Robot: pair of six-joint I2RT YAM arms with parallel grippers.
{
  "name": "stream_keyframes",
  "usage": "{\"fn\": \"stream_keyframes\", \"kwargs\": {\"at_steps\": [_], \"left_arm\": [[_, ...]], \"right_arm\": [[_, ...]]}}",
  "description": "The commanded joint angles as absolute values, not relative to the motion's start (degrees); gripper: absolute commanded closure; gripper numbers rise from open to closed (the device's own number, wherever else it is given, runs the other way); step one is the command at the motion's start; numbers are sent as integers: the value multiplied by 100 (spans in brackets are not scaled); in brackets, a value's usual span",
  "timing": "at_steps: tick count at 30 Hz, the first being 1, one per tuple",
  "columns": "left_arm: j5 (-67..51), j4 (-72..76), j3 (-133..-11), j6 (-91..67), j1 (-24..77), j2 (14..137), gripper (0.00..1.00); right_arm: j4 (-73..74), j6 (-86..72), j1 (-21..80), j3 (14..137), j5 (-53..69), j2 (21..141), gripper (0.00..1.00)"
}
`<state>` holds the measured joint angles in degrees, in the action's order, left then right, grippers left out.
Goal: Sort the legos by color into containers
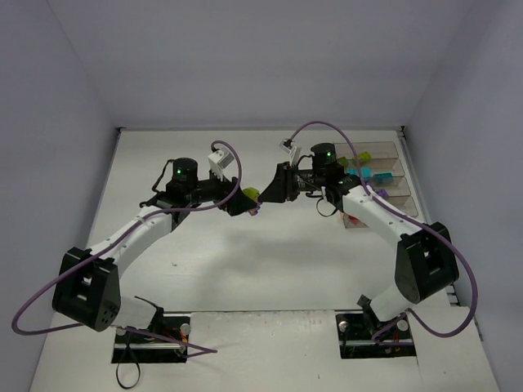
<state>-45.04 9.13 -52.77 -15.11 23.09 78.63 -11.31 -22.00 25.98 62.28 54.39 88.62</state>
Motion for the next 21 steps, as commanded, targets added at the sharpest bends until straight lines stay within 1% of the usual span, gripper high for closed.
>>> {"fn": "stream_keyframes", "kwargs": {"at_steps": [1, 3, 5, 6, 11, 14, 18, 21], "left_arm": [[-5113, 810, -5713, -1293, 2040, 7576, 16], [-5369, 425, -5862, -1012, 1969, 7602, 16], [-5877, -8, -6064, -660, 1872, 7681, 16], [-5880, -252, -6134, -563, 1846, 7682, 16], [-6888, -589, -6433, -299, 1740, 7892, 16], [-7241, -826, -6661, -194, 1740, 8112, 16], [-7295, -1370, -6882, 211, 1810, 8314, 16], [-7207, -1362, -6891, 290, 1863, 8306, 17]], "right_arm": [[-1240, -1767, 2584, 6293, 5599, 8534, 100], [-1160, -1557, 2584, 6302, 5563, 8508, 100], [-1073, -1346, 2584, 6319, 5555, 8447, 100], [-1037, -1275, 2584, 6328, 5555, 8446, 100], [-756, -853, 2584, 6398, 5651, 8385, 100], [-660, -677, 2584, 6460, 5879, 8385, 100], [-554, -492, 2584, 6539, 6108, 8385, 100], [-519, -404, 2575, 6618, 6284, 8393, 100]]}}
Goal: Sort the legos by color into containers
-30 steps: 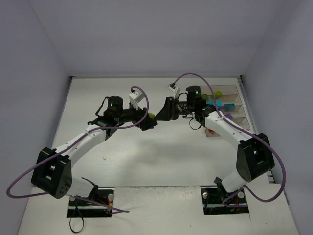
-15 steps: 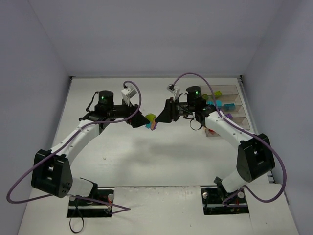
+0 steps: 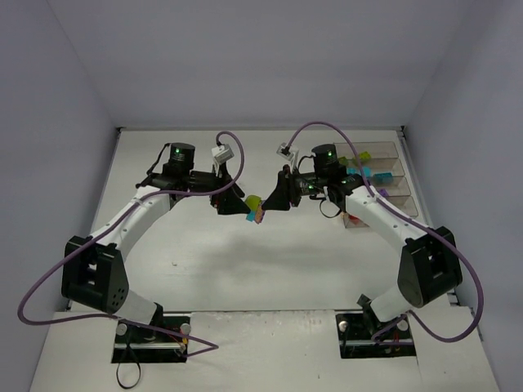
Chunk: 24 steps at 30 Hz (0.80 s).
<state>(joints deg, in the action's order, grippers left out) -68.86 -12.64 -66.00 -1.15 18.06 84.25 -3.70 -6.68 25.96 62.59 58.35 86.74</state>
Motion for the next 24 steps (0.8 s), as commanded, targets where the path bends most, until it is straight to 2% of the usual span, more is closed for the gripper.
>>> {"fn": "stream_keyframes", "kwargs": {"at_steps": [1, 4, 8, 17, 21, 24], "left_arm": [[-7137, -1371, -6891, 316, 1889, 8314, 17], [-7128, -1389, -6926, 352, 1899, 8367, 20], [-7066, -1398, -6961, 395, 1951, 8420, 29], [-6899, -1231, -7022, 255, 2109, 8534, 40], [-6899, -1222, -7031, 229, 2109, 8578, 51], [-6917, -1213, -7031, 194, 2109, 8596, 56]], "right_arm": [[-519, -396, 2584, 6636, 6310, 8394, 100], [-501, -343, 2584, 6723, 6416, 8411, 100], [-475, -316, 2593, 6820, 6539, 8429, 100], [-439, -316, 2593, 6855, 6583, 8429, 100], [-439, -316, 2593, 6855, 6583, 8420, 100], [-439, -308, 2593, 6855, 6583, 8411, 100]]}}
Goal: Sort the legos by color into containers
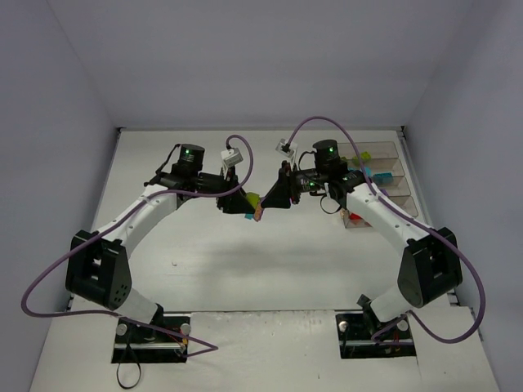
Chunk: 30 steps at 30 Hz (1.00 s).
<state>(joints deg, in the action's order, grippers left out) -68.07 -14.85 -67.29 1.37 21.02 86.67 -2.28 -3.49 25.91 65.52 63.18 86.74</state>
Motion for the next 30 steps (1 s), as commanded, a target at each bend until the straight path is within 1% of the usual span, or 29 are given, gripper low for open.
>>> {"fn": "stream_keyframes", "kwargs": {"at_steps": [1, 3, 4, 6, 7, 17, 27, 30], "left_arm": [[-6917, -1187, -7031, 176, 2109, 8604, 63], [-6935, -1169, -7031, 123, 2109, 8613, 72], [-6943, -1134, -7031, 106, 2109, 8613, 80], [-6996, -1108, -7031, 62, 2109, 8622, 90], [-7013, -1038, -7014, 70, 2101, 8613, 100], [-7040, -694, -6768, -352, 2092, 8587, 100], [-7023, -694, -6759, -395, 2074, 8596, 100], [-6926, -677, -6715, -430, 2065, 8569, 100]], "right_arm": [[-439, -316, 2601, 6855, 6592, 8420, 100], [-422, -290, 2602, 6829, 6601, 8420, 100], [-413, -264, 2602, 6803, 6601, 8411, 100], [-413, -237, 2602, 6768, 6566, 8402, 100], [-404, -237, 2602, 6707, 6557, 8394, 100], [-229, -44, 2496, 6223, 6232, 8148, 100], [-123, -44, 2013, 5941, 6205, 7928, 100], [-132, -175, 1724, 5976, 5846, 7858, 100]]}}
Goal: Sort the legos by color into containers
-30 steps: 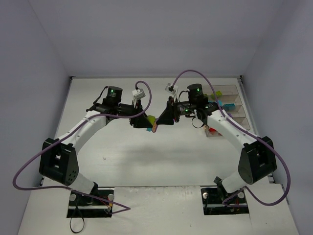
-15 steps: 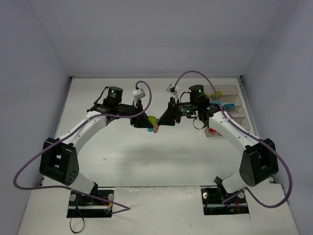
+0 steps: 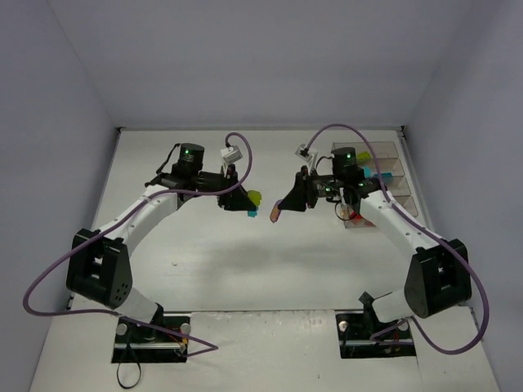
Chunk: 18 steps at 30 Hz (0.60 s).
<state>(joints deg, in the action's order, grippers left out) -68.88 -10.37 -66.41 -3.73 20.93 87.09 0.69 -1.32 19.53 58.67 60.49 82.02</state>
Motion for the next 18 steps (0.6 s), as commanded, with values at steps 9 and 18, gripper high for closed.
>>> {"fn": "stream_keyframes", "kwargs": {"at_steps": [9, 18], "left_arm": [[-6197, 182, -6119, -1290, 2074, 8297, 100], [-5581, 334, -5634, -1617, 2118, 7823, 100]], "right_arm": [[-141, -1369, 519, 6258, 2595, 7848, 100], [-149, -2425, -535, 6381, 1426, 8174, 100]]}}
